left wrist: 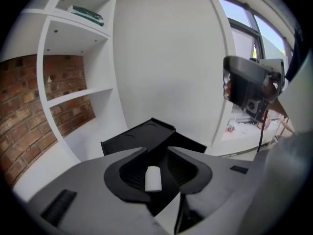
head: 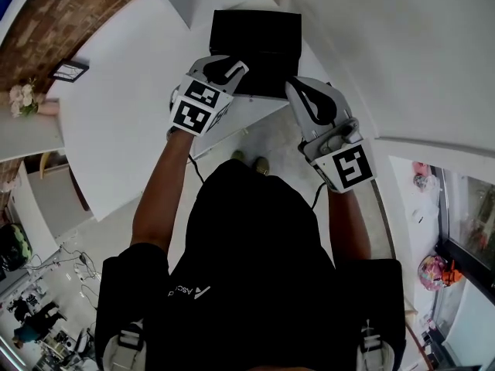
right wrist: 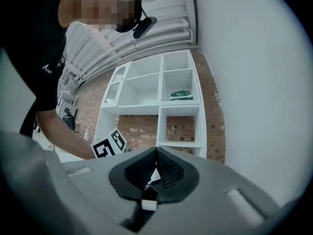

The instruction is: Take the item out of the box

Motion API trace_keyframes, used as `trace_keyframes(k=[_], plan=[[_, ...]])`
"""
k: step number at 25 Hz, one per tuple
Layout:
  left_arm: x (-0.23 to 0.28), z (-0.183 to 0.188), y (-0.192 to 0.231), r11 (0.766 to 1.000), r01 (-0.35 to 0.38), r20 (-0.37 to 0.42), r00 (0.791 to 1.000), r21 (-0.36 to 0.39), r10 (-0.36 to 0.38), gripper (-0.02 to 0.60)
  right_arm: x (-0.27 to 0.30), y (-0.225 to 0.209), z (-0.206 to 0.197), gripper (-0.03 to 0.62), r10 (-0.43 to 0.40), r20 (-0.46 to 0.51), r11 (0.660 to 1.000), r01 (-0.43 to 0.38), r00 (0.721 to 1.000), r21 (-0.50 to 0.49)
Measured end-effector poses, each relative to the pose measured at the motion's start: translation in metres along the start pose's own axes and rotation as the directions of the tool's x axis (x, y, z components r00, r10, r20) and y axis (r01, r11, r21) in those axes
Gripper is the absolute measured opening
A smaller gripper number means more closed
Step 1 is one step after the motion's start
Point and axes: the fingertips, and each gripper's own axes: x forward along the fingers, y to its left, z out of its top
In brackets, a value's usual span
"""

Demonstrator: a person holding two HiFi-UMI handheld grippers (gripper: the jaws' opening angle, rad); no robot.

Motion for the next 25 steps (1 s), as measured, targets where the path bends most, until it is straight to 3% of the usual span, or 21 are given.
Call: trace_keyframes(k=[4,9,11,19,25], plan=[[0.02,-0.023,0.003,0.999,0.033,-0.15,0.988,0.01,-0.031,0.161,0.002,-0.002,0.007,0.002,-0.022,0.032,1.0,0.023,0.999,-0.009],[0.043,-0.045,0.012,0.998,0.037,-0.319,0.947,0.042,-0.022,0.192,0.001,-0.007,0.007,0.002,-0.052,0.036,0.998,0.051,0.998,0.021],[0.052,-0.051,0.019,0.997,0.024,-0.358,0.934,0.072,0.004,0.193,0.0,-0.009,0.003,0.002,-0.067,0.021,0.997,0.067,0.998,0.036],[0.079,-0.072,0.018,0.996,0.046,-0.456,0.89,0.08,-0.005,0.192,-0.009,-0.016,-0.007,0.002,-0.108,0.014,0.993,0.107,0.994,0.057],[0.09,-0.1,0.01,0.993,0.092,-0.566,0.823,0.067,-0.039,0.193,-0.018,-0.023,-0.012,0.002,-0.137,0.014,0.989,0.136,0.99,0.066]])
